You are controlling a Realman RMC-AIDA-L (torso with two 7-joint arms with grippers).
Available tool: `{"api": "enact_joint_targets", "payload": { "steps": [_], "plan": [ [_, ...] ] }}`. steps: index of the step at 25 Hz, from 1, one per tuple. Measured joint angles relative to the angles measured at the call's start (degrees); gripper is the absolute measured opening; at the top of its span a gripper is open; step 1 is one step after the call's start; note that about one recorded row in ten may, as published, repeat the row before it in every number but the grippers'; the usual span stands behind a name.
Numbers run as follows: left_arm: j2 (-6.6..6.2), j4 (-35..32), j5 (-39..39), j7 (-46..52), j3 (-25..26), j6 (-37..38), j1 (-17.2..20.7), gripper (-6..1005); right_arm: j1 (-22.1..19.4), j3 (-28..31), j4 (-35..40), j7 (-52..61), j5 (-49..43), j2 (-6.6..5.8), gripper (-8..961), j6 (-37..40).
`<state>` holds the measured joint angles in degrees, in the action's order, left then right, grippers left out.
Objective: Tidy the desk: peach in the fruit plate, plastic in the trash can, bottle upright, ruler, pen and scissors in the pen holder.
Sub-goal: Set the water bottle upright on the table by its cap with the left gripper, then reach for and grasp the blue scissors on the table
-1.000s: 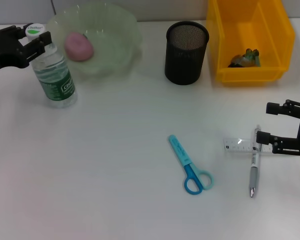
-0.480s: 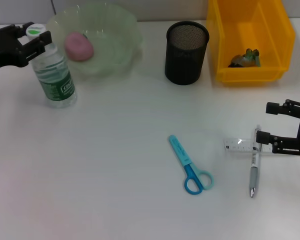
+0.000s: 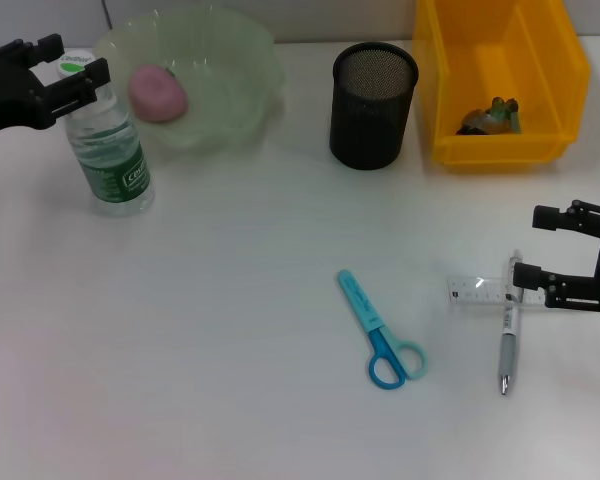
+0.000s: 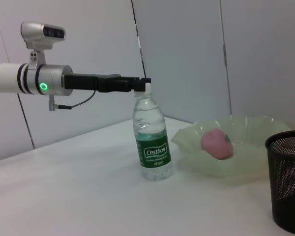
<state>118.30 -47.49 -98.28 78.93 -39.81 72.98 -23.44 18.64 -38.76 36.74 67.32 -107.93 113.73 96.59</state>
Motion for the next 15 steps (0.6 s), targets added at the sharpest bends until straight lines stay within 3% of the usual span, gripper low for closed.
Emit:
{"api": "enact_joint_targets", "payload": {
  "steps": [8, 9, 12, 13, 15],
  "plan": [
    [-0.04, 0.0, 0.5, 0.0, 0.0, 0.3, 0.0, 704, 0.3, 0.6, 0.0, 0.1, 0.0, 0.0, 829, 0.0],
    [-0.64, -3.3, 8.2, 3.0, 0.1, 10.8, 2.1, 708, 0.5, 1.1, 0.0, 0.2, 0.0, 0.0, 829, 0.0],
    [-0.65, -5.1, 9.2, 5.0, 0.1, 15.9, 3.0, 724, 0.9, 1.6, -0.2, 0.2, 0.0, 0.0, 829, 0.0],
    [-0.64, -6.2, 9.7, 6.8, 0.0, 24.2, 4.0, 730, 1.1, 1.9, -0.3, 0.2, 0.0, 0.0, 829, 0.0],
    [-0.64, -6.2, 9.7, 6.8, 0.0, 24.2, 4.0, 746, 1.6, 2.1, -0.5, 0.3, 0.0, 0.0, 829, 0.0]
  ]
}}
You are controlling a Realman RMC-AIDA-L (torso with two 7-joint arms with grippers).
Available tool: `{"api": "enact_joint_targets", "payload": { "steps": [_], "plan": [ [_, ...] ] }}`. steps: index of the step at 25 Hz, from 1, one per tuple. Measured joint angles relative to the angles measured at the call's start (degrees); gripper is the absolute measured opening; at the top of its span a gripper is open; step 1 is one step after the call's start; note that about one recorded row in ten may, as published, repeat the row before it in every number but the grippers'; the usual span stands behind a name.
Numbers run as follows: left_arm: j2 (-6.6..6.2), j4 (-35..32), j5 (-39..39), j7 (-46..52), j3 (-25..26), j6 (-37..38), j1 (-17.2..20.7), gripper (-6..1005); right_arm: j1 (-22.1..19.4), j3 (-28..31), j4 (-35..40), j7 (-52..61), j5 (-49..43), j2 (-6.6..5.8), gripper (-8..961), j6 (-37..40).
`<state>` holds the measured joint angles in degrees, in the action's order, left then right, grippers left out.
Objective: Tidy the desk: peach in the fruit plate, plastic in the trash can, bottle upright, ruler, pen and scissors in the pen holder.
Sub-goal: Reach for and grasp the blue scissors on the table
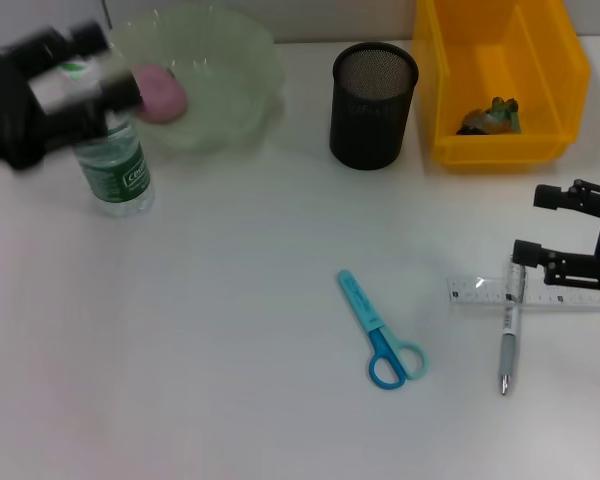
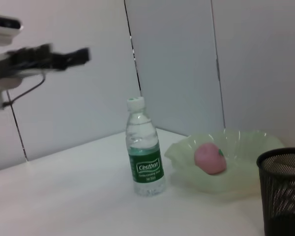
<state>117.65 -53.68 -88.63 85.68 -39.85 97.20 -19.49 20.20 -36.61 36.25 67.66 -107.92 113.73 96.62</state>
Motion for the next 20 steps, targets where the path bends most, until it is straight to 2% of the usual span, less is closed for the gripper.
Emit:
{"api": "enact_joint_targets", "payload": {
  "steps": [1, 2, 5, 6, 8, 9, 10, 15, 18, 19, 20],
  "plan": [
    [0.02, 1.2, -1.1, 0.0, -0.7, 8.1, 0.3, 753, 0.3, 0.1, 0.0, 0.2, 0.0, 0.0, 829, 0.0],
    [0.15, 2.2, -2.4, -0.6, -1.3, 10.1, 0.4, 761, 0.6, 0.1, -0.1, 0.7, 0.0, 0.0, 829, -0.1],
    [0.35, 4.3, -4.2, -2.3, -2.5, 11.7, 0.7, 784, 1.4, 0.1, 0.2, 2.5, 0.0, 0.0, 829, -0.2],
    [0.42, 8.9, -6.3, -6.7, -4.6, 11.4, 1.0, 792, 1.7, 0.1, 0.4, 3.2, 0.0, 0.0, 829, -0.1],
    [0.46, 15.2, -8.3, -12.5, -6.1, 9.5, 0.7, 790, 2.1, 0.1, 1.3, 5.2, 0.1, 0.0, 829, 0.0],
    [0.47, 20.4, -10.1, -17.5, -6.6, 7.2, 0.1, 788, 2.8, -0.3, 2.9, 8.3, 0.0, 0.01, 829, 0.1],
    [0.47, 20.4, -10.1, -17.5, -6.6, 7.2, 0.1, 787, 2.8, -0.3, 2.9, 8.3, 0.0, 0.01, 829, 0.1],
    [0.8, 32.9, -14.0, -30.7, -6.5, -3.7, -1.6, 786, 5.5, -1.3, 8.0, 17.8, -3.5, 0.4, 828, 0.1],
    [0.8, 34.5, -14.5, -32.5, -6.5, -5.7, -2.0, 786, 7.8, -3.1, 11.7, 24.8, -8.6, 0.72, 828, 0.0],
    [0.91, 38.5, -15.2, -35.7, -6.5, -9.8, -2.9, 786, 8.7, -4.3, 13.3, 27.8, -10.9, 0.87, 828, 0.0],
    [0.94, 38.7, -15.3, -36.0, -6.5, -10.2, -3.0, 786, 9.5, -5.4, 14.6, 30.2, -12.9, 1.02, 828, 0.0]
  ]
}}
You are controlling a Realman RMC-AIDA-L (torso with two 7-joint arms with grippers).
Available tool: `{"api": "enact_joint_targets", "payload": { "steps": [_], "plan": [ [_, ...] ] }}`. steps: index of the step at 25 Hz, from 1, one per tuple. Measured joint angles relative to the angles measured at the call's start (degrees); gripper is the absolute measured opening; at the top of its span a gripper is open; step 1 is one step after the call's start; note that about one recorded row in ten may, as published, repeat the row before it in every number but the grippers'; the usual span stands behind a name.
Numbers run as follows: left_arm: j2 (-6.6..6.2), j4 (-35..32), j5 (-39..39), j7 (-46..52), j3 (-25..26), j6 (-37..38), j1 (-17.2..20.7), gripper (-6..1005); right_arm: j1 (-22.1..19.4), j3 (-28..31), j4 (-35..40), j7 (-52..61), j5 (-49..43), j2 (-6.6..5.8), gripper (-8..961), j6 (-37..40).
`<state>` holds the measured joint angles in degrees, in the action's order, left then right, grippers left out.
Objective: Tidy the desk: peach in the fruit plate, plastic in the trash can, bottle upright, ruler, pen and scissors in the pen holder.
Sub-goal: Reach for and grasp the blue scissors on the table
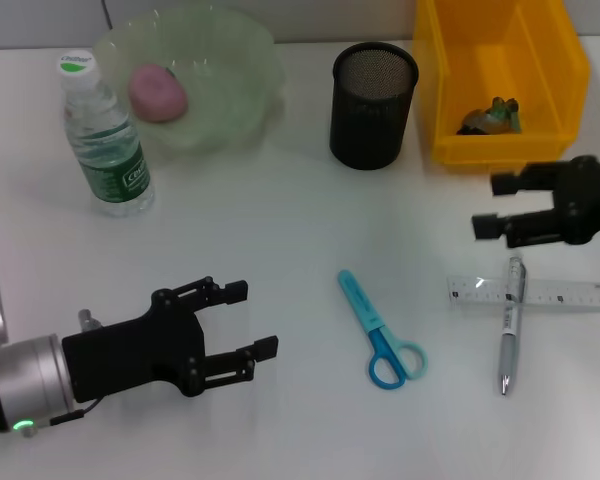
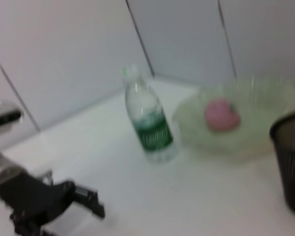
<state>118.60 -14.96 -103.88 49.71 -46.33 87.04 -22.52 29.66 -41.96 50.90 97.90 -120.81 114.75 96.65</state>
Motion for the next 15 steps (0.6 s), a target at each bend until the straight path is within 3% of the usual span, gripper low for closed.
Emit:
{"api": "enact_joint_targets", "payload": {
  "steps": [5, 9, 15],
  "plan": [
    [-0.01, 0.1, 0.1, -0.2, 0.1, -0.3, -0.1, 786, 3.1, -6.2, 5.9, 8.1, -9.6, 1.5, 827, -0.4],
    [-0.12, -0.1, 0.2, 0.0, 0.2, -0.3, -0.1, 785, 5.1, -7.6, 8.2, 8.3, -15.2, 3.03, 827, -0.3],
    [-0.19, -0.1, 0.2, 0.1, 0.0, -0.2, -0.2, 785, 6.0, -9.7, 8.9, 7.5, -15.3, 2.95, 826, -0.5]
  ]
}}
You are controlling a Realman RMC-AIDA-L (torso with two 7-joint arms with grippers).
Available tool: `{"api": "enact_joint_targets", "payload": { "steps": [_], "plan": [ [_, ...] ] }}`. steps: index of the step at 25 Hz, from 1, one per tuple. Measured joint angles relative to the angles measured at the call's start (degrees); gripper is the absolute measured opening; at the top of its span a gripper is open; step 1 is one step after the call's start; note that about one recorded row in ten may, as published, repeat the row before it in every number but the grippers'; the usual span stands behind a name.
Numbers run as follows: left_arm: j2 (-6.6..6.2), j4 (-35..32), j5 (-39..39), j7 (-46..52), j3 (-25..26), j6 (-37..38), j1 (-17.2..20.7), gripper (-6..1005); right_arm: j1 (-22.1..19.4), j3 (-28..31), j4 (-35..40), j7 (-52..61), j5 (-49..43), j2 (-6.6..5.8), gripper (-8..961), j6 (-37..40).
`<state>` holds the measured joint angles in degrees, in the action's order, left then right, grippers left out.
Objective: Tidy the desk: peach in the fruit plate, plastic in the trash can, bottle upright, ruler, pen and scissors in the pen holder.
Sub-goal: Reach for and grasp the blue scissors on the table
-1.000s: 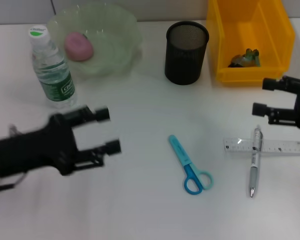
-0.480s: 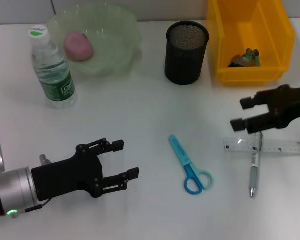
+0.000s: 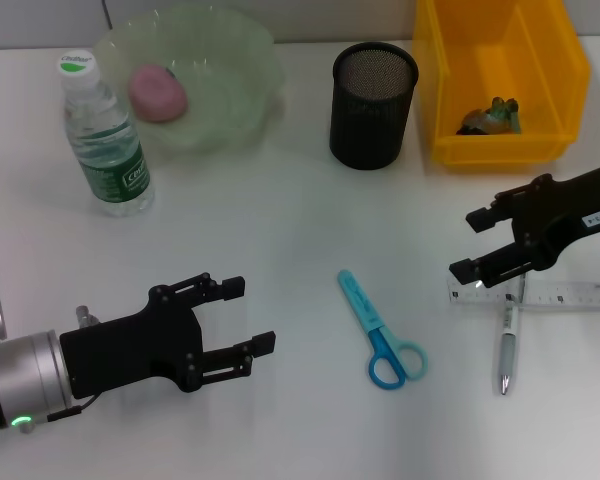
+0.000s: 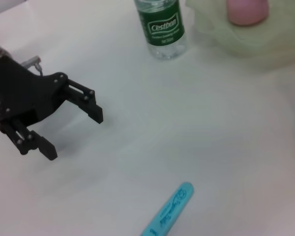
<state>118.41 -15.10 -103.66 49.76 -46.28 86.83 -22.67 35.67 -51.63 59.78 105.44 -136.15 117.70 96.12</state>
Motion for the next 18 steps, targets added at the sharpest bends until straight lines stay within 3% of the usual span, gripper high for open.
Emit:
{"api": "enact_joint_targets", "payload": {
  "steps": [9, 18],
  "plan": [
    [-0.28, -1.0, 0.0, 0.8, 0.6, 0.4, 0.6, 785, 2.8, -7.8, 1.0, 0.0, 0.7, 1.33, 826, 0.3],
    [-0.43, -3.2, 0.1, 2.1, 2.1, 1.3, 1.5, 785, 6.4, -13.2, 1.7, 0.9, 1.7, 1.35, 825, 1.3]
  ]
}}
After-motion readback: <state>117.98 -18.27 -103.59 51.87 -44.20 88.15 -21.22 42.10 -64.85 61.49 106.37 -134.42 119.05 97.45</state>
